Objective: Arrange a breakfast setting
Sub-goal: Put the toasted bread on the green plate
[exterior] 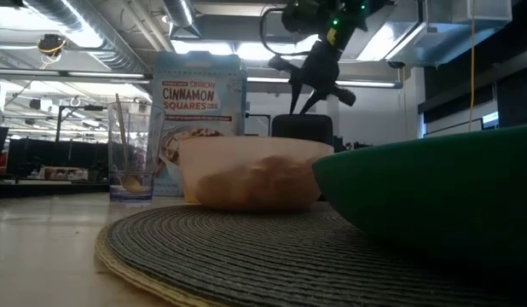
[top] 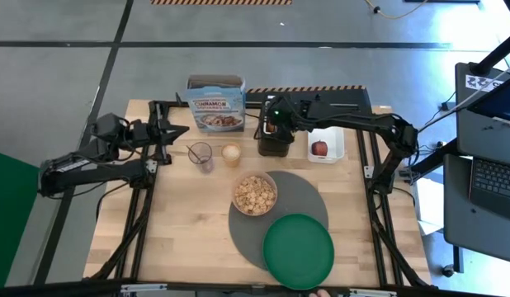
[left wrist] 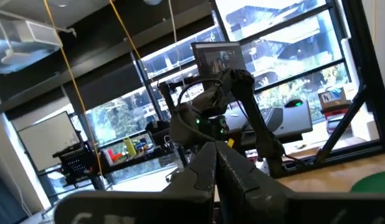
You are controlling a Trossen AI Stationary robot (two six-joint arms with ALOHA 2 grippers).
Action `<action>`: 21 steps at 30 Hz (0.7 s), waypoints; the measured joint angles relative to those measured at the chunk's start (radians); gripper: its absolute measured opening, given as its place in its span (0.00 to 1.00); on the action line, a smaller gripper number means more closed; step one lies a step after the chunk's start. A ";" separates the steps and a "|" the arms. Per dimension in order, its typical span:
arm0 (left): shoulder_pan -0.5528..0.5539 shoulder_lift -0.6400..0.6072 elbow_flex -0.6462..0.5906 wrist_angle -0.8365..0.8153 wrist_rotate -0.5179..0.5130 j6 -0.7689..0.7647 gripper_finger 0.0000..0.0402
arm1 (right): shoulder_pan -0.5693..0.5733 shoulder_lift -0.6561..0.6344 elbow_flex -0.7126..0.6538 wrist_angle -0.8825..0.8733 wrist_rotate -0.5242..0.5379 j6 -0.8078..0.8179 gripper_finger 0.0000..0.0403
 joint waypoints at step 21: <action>0.000 0.085 0.000 0.047 0.000 0.032 0.00 | 0.029 0.044 0.065 -0.027 0.104 0.016 0.00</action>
